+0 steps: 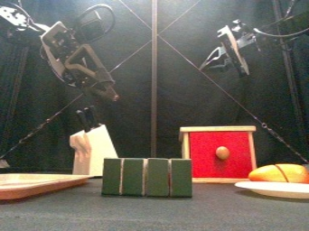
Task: Grab carrot
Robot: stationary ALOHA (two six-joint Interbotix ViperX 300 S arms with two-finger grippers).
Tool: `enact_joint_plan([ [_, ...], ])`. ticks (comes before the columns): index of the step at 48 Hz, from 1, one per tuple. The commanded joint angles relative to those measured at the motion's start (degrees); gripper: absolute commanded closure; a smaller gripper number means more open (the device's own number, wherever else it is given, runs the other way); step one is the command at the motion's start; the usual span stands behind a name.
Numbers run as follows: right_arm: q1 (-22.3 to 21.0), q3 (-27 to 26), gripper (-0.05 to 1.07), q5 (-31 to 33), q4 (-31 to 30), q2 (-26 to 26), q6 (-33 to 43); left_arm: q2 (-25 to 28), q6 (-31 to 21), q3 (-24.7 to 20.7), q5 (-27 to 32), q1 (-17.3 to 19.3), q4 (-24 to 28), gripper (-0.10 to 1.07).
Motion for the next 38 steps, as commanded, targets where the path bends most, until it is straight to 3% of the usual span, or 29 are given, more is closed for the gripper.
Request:
enact_joint_plan([
  [1, 2.9, -1.8, 0.52, 8.0, 9.6, -0.4, -8.2, 0.2, 0.1, -0.7, -0.4, 0.1, -0.1, 0.11],
  [5, 5.5, -3.5, 0.52, 11.5, 20.8, -0.6, -17.6, 0.1, 0.1, -0.7, -0.6, 0.1, -0.1, 0.11],
  [18, 13.1, -5.8, 0.52, 8.5, 51.0, -6.4, -40.5, 0.1, 0.1, -0.6, -0.7, 0.1, -0.2, 0.11],
  [25, 16.9, -5.9, 0.52, 10.9, 61.3, -6.6, -43.5, 0.2, 0.1, -0.6, -0.7, 0.1, -0.3, 0.11],
  [34, 23.0, -6.5, 0.52, 25.0, 72.2, -3.5, -43.7, 0.4, 0.1, -0.4, -0.9, 0.1, -1.2, 0.11],
  [38, 26.9, -6.6, 0.52, 27.8, 74.4, -2.6, -43.9, 0.9, 0.1, -0.4, -1.3, 0.1, -1.6, 0.11],
])
